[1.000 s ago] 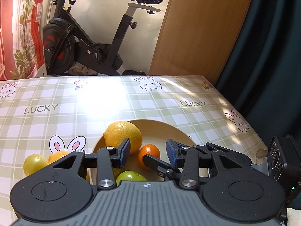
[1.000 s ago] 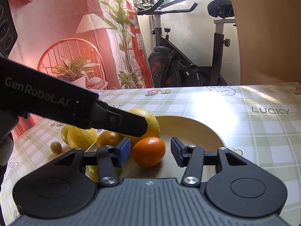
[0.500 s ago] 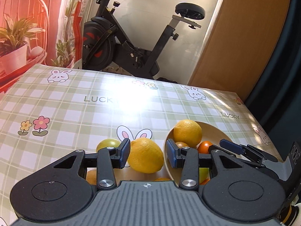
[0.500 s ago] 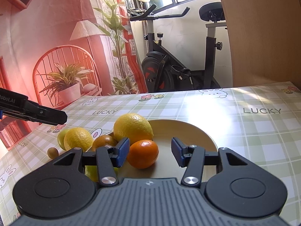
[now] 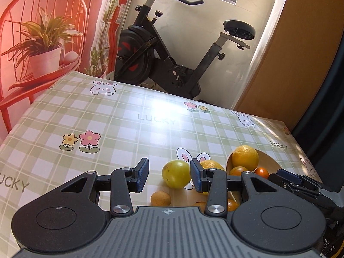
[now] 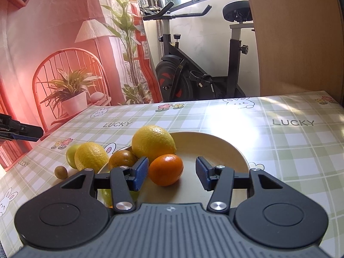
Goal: Organize fruits
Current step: 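Lift the left gripper away from the plate, then move the left gripper down to a small brown kiwi on the tablecloth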
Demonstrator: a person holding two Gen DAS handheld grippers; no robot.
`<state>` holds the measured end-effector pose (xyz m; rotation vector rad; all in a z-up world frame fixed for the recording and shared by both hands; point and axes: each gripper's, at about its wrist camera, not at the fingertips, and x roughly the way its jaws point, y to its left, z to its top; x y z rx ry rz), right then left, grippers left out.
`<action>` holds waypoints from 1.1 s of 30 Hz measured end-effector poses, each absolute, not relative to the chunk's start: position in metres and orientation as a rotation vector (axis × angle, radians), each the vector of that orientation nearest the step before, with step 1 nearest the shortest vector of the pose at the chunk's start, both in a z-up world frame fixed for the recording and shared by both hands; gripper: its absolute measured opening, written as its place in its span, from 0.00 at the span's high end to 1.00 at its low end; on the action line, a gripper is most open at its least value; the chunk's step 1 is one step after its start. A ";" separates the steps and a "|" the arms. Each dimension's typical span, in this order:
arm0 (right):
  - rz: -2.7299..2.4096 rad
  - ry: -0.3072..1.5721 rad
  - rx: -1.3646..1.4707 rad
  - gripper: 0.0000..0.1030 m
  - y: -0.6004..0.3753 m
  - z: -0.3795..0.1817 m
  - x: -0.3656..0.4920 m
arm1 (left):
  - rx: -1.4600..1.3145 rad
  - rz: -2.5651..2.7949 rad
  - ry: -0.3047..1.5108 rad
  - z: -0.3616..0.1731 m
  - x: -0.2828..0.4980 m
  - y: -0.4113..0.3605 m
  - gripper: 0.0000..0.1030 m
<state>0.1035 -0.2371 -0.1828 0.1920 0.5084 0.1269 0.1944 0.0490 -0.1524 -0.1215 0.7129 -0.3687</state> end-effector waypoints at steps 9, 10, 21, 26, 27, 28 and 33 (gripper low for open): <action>0.277 0.508 0.109 0.49 -0.174 -0.156 0.108 | -0.055 -0.383 0.686 -0.157 0.196 0.070 0.57; 0.297 0.525 0.100 0.50 -0.164 -0.156 0.110 | -0.043 -0.379 0.682 -0.157 0.195 0.074 0.57; 0.413 0.739 -0.125 0.61 -0.073 -0.175 0.142 | -0.086 -0.372 0.674 -0.173 0.188 0.100 0.57; 0.422 0.809 -0.202 0.69 -0.066 -0.182 0.161 | -0.091 -0.389 0.674 -0.177 0.190 0.099 0.57; 0.426 0.819 -0.221 0.70 -0.064 -0.183 0.162 | -0.094 -0.392 0.674 -0.177 0.189 0.098 0.57; 0.425 0.830 -0.241 0.69 -0.062 -0.185 0.163 | -0.095 -0.395 0.674 -0.178 0.190 0.098 0.57; 0.410 0.845 -0.274 0.69 -0.060 -0.188 0.165 | -0.088 -0.416 0.686 -0.182 0.190 0.092 0.57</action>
